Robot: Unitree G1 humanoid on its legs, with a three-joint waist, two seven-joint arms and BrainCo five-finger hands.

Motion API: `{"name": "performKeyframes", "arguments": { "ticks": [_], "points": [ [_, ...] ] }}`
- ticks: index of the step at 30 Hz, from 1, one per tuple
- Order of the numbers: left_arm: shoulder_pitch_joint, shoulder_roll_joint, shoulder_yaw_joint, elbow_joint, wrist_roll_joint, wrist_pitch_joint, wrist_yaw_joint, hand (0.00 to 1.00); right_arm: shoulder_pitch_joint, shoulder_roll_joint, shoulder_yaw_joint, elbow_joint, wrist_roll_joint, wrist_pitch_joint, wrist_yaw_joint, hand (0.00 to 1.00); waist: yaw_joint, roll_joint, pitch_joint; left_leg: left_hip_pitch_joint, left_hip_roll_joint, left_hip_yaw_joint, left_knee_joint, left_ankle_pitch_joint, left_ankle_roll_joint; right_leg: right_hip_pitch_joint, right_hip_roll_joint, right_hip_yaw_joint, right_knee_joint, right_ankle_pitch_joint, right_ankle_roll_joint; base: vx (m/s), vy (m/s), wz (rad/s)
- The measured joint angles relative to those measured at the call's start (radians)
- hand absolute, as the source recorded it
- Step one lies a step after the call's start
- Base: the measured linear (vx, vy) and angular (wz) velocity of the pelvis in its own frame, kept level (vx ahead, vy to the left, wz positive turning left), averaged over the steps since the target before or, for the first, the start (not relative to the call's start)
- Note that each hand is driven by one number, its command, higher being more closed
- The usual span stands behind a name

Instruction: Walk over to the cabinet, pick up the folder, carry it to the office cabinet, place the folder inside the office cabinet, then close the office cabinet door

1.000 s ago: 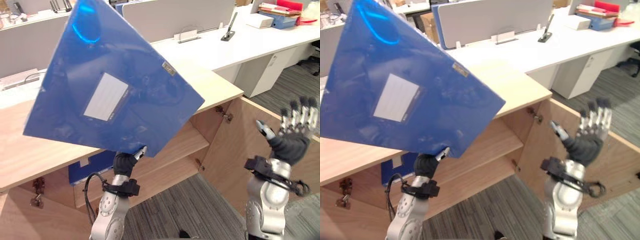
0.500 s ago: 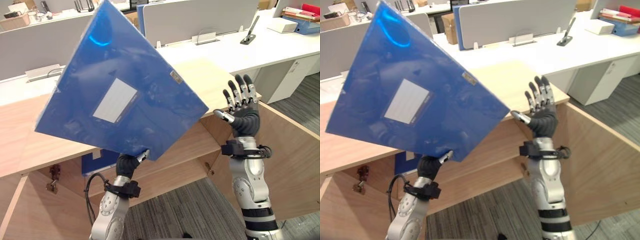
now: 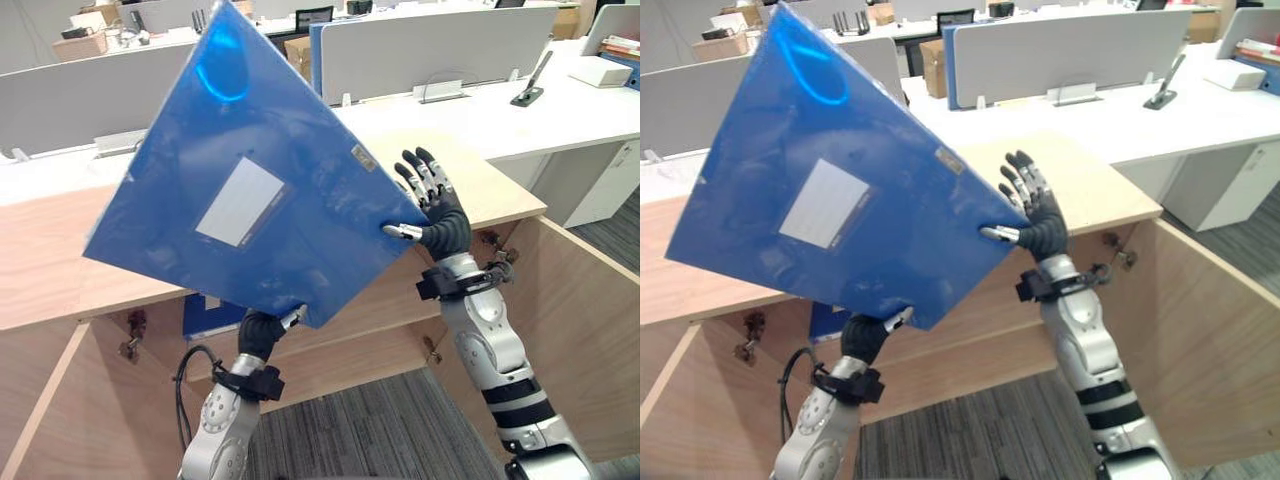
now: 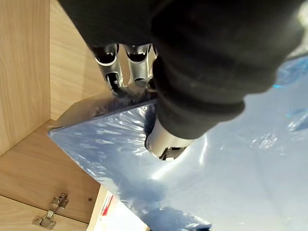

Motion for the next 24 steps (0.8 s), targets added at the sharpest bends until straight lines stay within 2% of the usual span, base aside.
{"name": "performKeyframes", "arguments": {
  "ticks": [1, 2, 5, 8, 9, 13, 16, 21, 24],
  "points": [
    [0.001, 0.004, 0.000, 0.000, -0.005, -0.001, 0.000, 1.00, -0.016, -0.015, 0.016, 0.012, 0.006, 0.000, 0.003, 0.00, 0.004, 0.000, -0.001, 0.000, 0.000, -0.003, 0.000, 0.002, 0.000, 0.001, 0.000, -0.003, 0.001, 0.000, 0.000, -0.01, 0.023, 0.05],
    [0.001, 0.005, 0.000, 0.000, -0.006, -0.003, 0.000, 1.00, -0.026, -0.022, 0.024, 0.020, 0.013, 0.000, 0.007, 1.00, 0.005, 0.000, -0.001, 0.000, 0.000, -0.005, 0.000, 0.003, 0.000, 0.001, -0.001, -0.005, 0.002, 0.000, 0.000, -0.01, 0.028, 0.10],
    [0.003, 0.024, -0.001, 0.000, -0.008, -0.019, 0.000, 1.00, -0.095, -0.092, 0.093, 0.046, 0.037, 0.003, 0.020, 1.00, 0.006, -0.001, -0.002, -0.010, -0.001, -0.021, 0.000, 0.011, -0.001, -0.001, -0.002, -0.024, 0.002, 0.000, 0.000, -0.01, 0.022, 0.17],
    [0.009, 0.049, -0.002, 0.000, -0.012, -0.041, 0.000, 1.00, -0.191, -0.204, 0.197, 0.082, 0.046, 0.031, 0.059, 1.00, 0.016, -0.005, -0.007, -0.018, 0.001, -0.041, 0.000, 0.020, -0.001, 0.002, -0.002, -0.041, -0.004, 0.004, -0.005, 0.00, 0.018, 0.19],
    [0.012, 0.064, -0.005, 0.000, -0.012, -0.041, 0.000, 1.00, -0.228, -0.246, 0.246, 0.102, 0.081, 0.042, 0.074, 1.00, 0.017, -0.009, -0.015, -0.025, 0.002, -0.051, 0.000, 0.023, -0.001, 0.002, -0.002, -0.052, -0.005, 0.005, -0.007, 0.01, 0.017, 0.18],
    [0.027, 0.110, -0.016, 0.010, -0.015, -0.044, 0.000, 1.00, -0.369, -0.408, 0.443, 0.132, 0.200, 0.104, 0.143, 1.00, 0.037, -0.014, -0.019, -0.032, 0.003, -0.063, 0.000, 0.028, -0.001, 0.002, -0.002, -0.064, -0.009, 0.009, -0.012, 0.01, 0.023, 0.11],
    [0.046, 0.142, -0.058, 0.019, -0.015, -0.039, 0.000, 1.00, -0.468, -0.525, 0.595, 0.140, 0.303, 0.176, 0.203, 1.00, 0.050, -0.019, -0.020, -0.034, 0.004, -0.073, 0.000, 0.032, -0.005, 0.007, -0.002, -0.077, -0.009, 0.009, -0.013, 0.01, 0.023, 0.10],
    [0.046, 0.191, -0.111, 0.027, -0.005, -0.016, -0.002, 1.00, -0.533, -0.628, 0.701, 0.137, 0.350, 0.237, 0.311, 1.00, 0.061, -0.022, -0.024, -0.034, 0.005, -0.076, 0.000, 0.034, -0.007, 0.007, -0.001, -0.079, -0.008, 0.006, -0.017, 0.00, 0.005, 0.01],
    [0.046, 0.211, -0.138, 0.027, 0.011, 0.004, -0.005, 1.00, -0.540, -0.682, 0.736, 0.113, 0.350, 0.271, 0.346, 1.00, 0.064, -0.025, -0.026, -0.034, 0.005, -0.076, 0.000, 0.031, -0.010, 0.007, -0.002, -0.079, -0.008, 0.003, -0.023, 0.00, 0.011, 0.00]
  ]
}}
